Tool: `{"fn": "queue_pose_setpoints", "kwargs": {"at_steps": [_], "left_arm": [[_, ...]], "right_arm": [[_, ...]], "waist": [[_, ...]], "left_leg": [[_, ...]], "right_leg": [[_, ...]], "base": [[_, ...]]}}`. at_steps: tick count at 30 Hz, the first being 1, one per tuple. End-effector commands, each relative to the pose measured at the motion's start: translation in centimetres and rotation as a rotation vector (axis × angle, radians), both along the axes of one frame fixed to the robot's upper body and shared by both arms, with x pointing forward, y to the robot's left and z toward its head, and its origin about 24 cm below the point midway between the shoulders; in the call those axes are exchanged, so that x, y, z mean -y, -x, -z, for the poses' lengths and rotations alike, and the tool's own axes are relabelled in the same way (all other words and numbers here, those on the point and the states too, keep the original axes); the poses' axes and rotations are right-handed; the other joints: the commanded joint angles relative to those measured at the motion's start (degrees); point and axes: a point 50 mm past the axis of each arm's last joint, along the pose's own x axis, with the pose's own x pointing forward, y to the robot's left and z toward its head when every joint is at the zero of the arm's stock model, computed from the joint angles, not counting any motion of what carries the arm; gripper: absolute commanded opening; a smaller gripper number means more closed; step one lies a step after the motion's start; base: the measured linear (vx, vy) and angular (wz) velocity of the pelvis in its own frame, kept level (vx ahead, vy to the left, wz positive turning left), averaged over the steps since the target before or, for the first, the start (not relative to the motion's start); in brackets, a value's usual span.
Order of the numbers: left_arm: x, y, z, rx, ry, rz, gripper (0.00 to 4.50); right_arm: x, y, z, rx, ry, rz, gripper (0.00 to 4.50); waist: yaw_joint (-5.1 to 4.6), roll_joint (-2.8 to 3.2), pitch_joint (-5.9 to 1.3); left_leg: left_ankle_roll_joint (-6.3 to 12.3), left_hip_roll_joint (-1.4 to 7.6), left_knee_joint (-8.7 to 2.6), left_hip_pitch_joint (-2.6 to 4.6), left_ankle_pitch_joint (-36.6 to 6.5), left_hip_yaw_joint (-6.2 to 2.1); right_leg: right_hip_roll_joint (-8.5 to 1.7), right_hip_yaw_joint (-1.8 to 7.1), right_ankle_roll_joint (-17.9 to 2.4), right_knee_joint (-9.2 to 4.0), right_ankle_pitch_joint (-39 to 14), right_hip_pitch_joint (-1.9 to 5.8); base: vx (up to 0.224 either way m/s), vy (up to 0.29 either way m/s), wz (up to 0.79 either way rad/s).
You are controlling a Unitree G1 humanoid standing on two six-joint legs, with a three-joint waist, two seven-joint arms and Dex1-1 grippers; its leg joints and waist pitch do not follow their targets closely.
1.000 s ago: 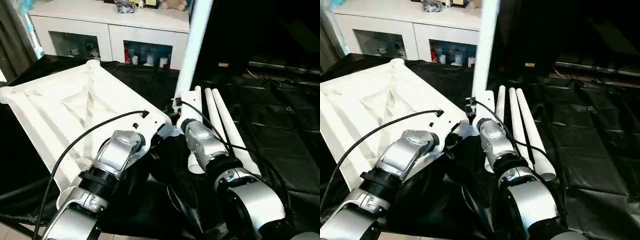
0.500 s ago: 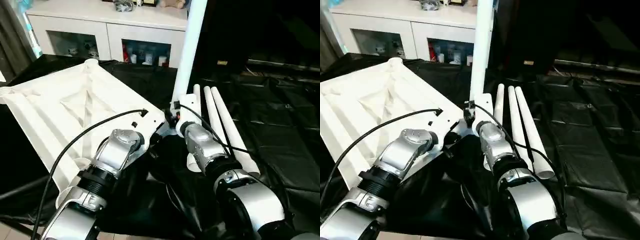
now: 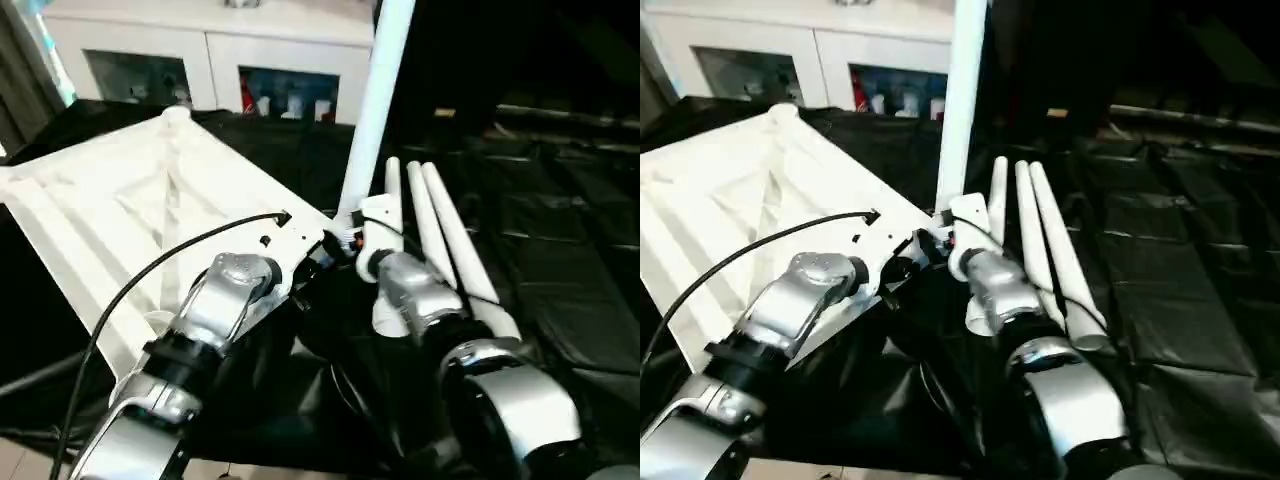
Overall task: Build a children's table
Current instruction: Insert table leg to table base
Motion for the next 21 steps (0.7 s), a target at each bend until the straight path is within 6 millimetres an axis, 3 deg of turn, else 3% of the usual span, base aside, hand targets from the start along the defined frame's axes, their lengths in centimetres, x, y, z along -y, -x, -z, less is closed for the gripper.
{"fn": "queue_pose_setpoints", "kwargs": {"at_steps": [1, 2, 4, 6, 8, 9, 11, 13, 15, 17, 18, 21], "left_arm": [[0.3, 0.3, -0.1, 0.019, 0.0, 0.064, 0.0], [0.2, 0.4, -0.1, 0.016, -0.002, 0.068, 0.0], [-0.3, 0.5, 0.0, 0.011, -0.004, 0.082, 0.0], [-0.6, 0.6, 0.0, 0.014, -0.005, 0.105, 0.0], [-0.7, 0.8, -0.1, 0.016, 0.002, 0.139, 0.0], [-1.1, 1.0, -0.1, 0.008, -0.005, 0.177, 0.0], [-1.3, 1.2, -0.1, 0.005, -0.007, 0.192, 0.0], [-1.6, 1.5, -0.1, -0.002, -0.006, 0.237, 0.0], [-1.8, 1.8, -0.1, 0.003, -0.008, 0.263, 0.0], [-2.0, 1.9, 0.0, -0.003, -0.005, 0.275, 0.0], [-2.0, 2.0, 0.0, 0.001, -0.002, 0.288, 0.0], [-2.1, 2.4, 0.0, -0.011, 0.012, 0.329, 0.0]], "right_arm": [[-0.2, -0.2, -0.9, 0.038, 0.022, -0.081, 4.46], [0.0, -0.2, -1.1, 0.046, 0.028, -0.102, 4.46], [0.5, -0.1, -1.6, 0.067, 0.043, -0.165, 4.46], [0.8, 0.1, -1.9, 0.077, 0.054, -0.213, 4.46], [1.1, 0.3, -2.0, 0.082, 0.059, -0.253, 4.46], [1.7, 0.6, -2.2, 0.091, 0.084, -0.303, 4.46], [2.0, 0.8, -2.3, 0.094, 0.093, -0.32, 4.46], [3.0, 1.1, -2.4, 0.096, 0.121, -0.36, 4.46], [3.6, 1.6, -2.5, 0.093, 0.121, -0.396, 4.46], [4.1, 1.8, -2.6, 0.091, 0.116, -0.408, 4.46], [4.3, 1.9, -2.7, 0.091, 0.111, -0.411, 4.46], [4.7, 2.5, -2.9, 0.085, 0.096, -0.449, 4.46]], "waist": [[0.42, 0.27, -3.81], [0.81, 0.29, -3.97], [1.05, 0.22, -4.18], [1.45, 0.32, -4.74], [1.64, 0.23, -4.89], [1.76, -0.04, -5.19], [1.95, 0.03, -5.1], [2.23, -0.05, -4.75], [2.31, 0.03, -4.39], [2.18, 0.05, -4.2], [2.27, -0.08, -4.18], [2.3, -0.14, -4.24]], "left_leg": [[2.38, 1.09, -3.88, -0.41, -12.2, 0.89], [2.85, 1.01, -3.52, -0.09, -11.0, 1.31], [3.34, 0.97, -3.19, -0.33, -7.8, 1.49], [5.48, 0.87, -2.48, -0.91, 1.0, 1.41], [6.62, 0.54, -1.95, -0.73, 3.2, 1.61], [8.49, 0.47, -1.58, -0.74, 5.6, 1.66], [9.43, 0.57, -1.52, -0.59, 5.5, 1.75], [8.89, 0.86, -1.8, -0.6, 2.0, 1.75], [6.4, 1.06, -2.13, -0.37, -2.6, 1.92], [5.16, 1.03, -2.32, -0.53, -4.5, 1.87], [3.74, 1.04, -2.42, -0.35, -6.5, 1.91], [3.05, 0.9, -2.39, -0.37, -6.6, 1.95]], "right_leg": [[-3.84, 3.24, -9.3, -3.27, -18.9, 3.34], [-3.83, 3.33, -9.8, -3.1, -18.0, 2.95], [-3.77, 3.56, -11.3, -2.15, -13.4, 3.23], [-3.35, 3.52, -13.4, -0.22, -0.2, 4.03], [-3.06, 3.56, -14.5, 0.23, 4.4, 3.86], [-3.01, 3.63, -16.0, 0.96, 8.6, 4.04], [-3.05, 3.56, -16.2, 0.83, 8.1, 3.83], [-3.26, 3.58, -15.3, 0.28, 2.3, 3.97], [-3.24, 3.7, -13.9, -0.42, -4.5, 3.72], [-3.19, 3.82, -12.9, -0.64, -7.4, 3.82], [-3.17, 3.98, -11.3, -0.9, -10.4, 3.72], [-3.13, 4.09, -10.2, -1.01, -11.9, 3.7]], "base": [[0.0, 0.0, 0.0], [0.056, -0.031, 0.05], [0.072, -0.037, 0.08], [0.076, -0.019, 0.0], [0.071, -0.005, -0.02], [0.0, 0.0, 0.0], [0.0, 0.0, 0.0], [0.0, 0.0, 0.0], [0.0, 0.0, 0.0], [0.0, 0.0, 0.0], [0.0, 0.0, 0.0], [0.0, 0.0, 0.0]]}}
